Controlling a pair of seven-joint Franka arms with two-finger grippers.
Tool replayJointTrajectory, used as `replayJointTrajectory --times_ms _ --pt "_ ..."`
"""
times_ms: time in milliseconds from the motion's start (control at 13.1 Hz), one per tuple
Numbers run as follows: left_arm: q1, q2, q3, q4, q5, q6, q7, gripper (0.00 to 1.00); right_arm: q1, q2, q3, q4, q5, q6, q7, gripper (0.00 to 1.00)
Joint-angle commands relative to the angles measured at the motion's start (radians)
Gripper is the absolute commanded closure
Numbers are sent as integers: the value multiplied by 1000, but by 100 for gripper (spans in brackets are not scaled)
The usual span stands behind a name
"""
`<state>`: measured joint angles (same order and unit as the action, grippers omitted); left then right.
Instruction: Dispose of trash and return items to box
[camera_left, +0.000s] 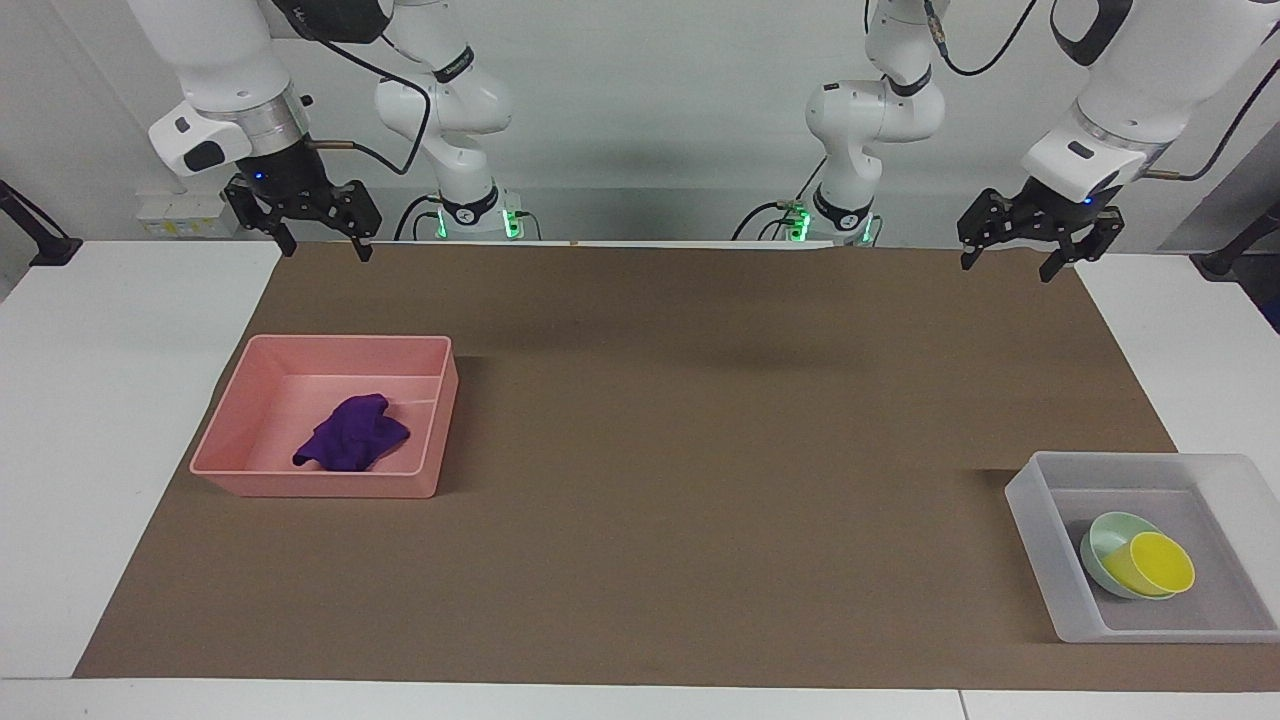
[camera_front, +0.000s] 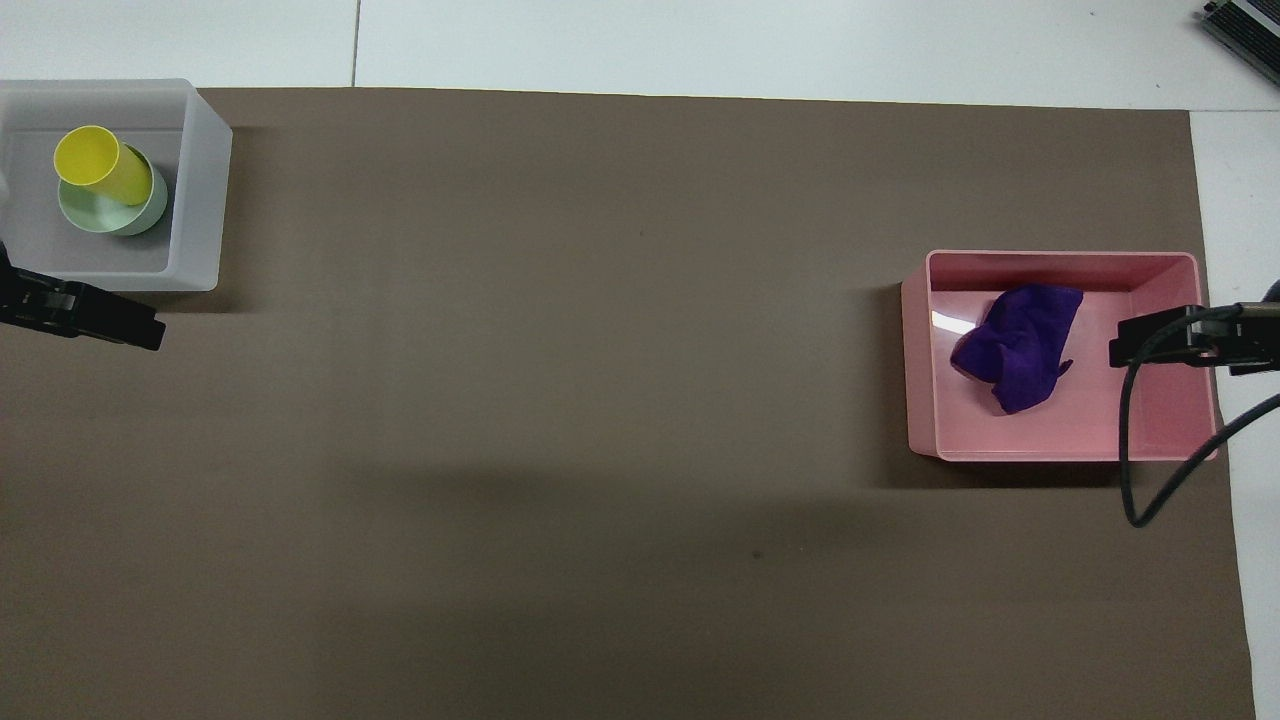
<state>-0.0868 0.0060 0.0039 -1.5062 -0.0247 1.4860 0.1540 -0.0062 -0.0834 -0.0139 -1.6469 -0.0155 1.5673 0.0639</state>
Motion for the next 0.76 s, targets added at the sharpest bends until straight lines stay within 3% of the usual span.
replayJointTrajectory --times_ms 0,685 --pt "1 -29 7 -31 17 0 15 0 -8 -12 0 -5 11 -16 -24 0" --pt "1 -66 8 -63 35 -6 -24 0 -8 -12 0 -5 11 -16 -24 0"
